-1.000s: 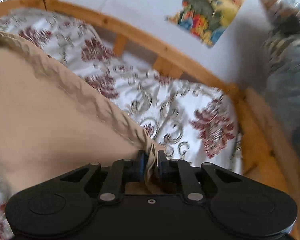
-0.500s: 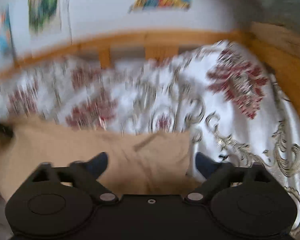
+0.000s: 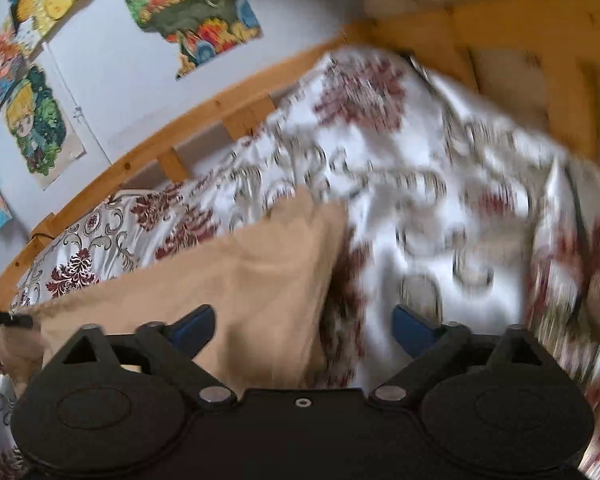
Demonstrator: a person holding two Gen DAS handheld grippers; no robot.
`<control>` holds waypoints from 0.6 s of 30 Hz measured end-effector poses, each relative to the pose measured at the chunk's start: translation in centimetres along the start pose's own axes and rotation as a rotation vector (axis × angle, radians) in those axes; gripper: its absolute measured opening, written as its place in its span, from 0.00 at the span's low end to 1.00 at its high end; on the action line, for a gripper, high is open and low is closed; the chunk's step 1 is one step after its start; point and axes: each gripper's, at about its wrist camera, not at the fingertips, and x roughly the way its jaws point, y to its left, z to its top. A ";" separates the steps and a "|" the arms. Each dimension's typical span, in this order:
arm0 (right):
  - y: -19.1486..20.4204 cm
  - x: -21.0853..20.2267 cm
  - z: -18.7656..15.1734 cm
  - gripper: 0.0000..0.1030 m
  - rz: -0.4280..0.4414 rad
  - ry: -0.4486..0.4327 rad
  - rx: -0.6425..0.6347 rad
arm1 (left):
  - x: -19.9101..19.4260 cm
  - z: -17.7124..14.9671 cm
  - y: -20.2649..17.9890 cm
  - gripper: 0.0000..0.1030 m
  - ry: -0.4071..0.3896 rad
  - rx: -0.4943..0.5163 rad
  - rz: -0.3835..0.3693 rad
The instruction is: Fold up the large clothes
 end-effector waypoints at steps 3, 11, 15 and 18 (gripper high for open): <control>0.2 0.7 -1.0 0.84 0.009 0.002 0.044 | -1.6 1.8 0.3 0.95 -0.089 -0.073 -0.069; 0.9 1.9 -1.4 0.58 -0.039 -0.057 0.055 | -4.0 -2.8 0.0 0.97 -0.169 0.053 0.031; 0.0 2.0 -2.8 0.40 -0.008 -0.076 0.150 | -4.3 -9.5 -0.1 0.93 -0.134 0.097 0.071; -0.8 1.7 -4.1 0.39 0.008 -0.078 0.261 | -3.7 -13.2 0.4 0.83 -0.097 0.071 0.088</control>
